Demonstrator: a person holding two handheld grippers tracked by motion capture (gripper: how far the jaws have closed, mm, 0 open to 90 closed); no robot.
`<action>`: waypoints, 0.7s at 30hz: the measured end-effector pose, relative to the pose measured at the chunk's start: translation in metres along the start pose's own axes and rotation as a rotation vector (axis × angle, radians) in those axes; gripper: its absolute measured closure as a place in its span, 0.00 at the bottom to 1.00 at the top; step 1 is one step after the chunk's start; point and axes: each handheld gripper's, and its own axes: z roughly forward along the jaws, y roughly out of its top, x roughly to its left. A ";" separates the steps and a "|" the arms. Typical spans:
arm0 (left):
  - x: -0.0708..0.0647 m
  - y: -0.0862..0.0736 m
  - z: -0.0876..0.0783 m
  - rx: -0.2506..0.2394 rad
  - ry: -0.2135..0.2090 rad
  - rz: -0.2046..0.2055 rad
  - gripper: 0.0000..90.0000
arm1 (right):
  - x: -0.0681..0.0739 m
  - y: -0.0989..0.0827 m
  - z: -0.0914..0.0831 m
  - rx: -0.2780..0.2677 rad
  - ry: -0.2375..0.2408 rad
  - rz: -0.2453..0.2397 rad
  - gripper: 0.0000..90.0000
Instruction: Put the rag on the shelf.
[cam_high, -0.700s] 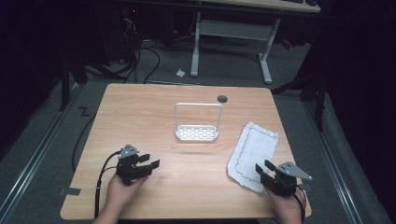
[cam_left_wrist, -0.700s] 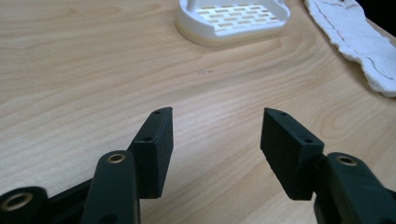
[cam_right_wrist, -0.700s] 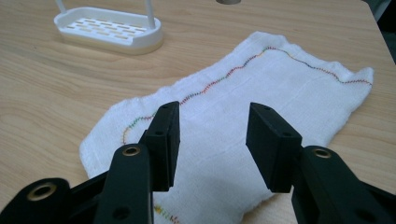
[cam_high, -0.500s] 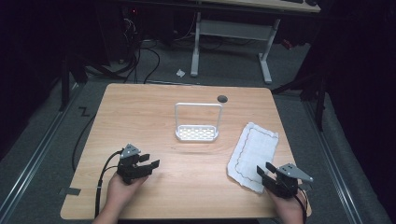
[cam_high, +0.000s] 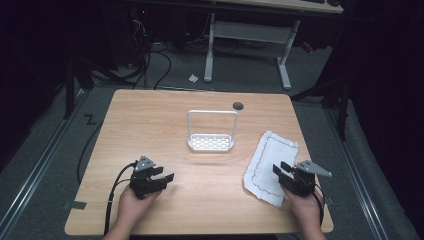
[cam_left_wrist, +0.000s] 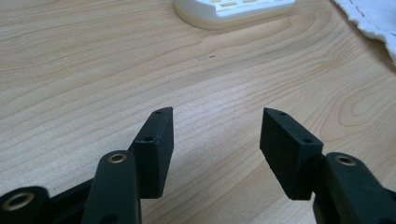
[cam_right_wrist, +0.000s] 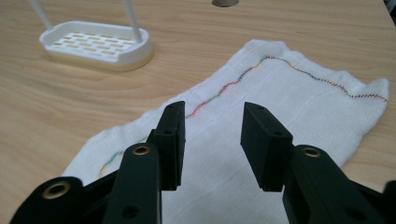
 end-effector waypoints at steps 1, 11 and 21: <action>0.000 0.000 0.000 0.001 -0.004 -0.002 0.50 | -0.004 0.003 0.006 0.012 -0.005 -0.004 0.70; 0.006 -0.003 -0.001 0.005 -0.005 -0.020 0.50 | -0.028 -0.003 0.044 0.203 -0.083 -0.045 1.00; 0.001 -0.004 0.002 0.009 -0.016 -0.010 0.50 | -0.019 -0.011 0.039 0.177 -0.052 -0.070 1.00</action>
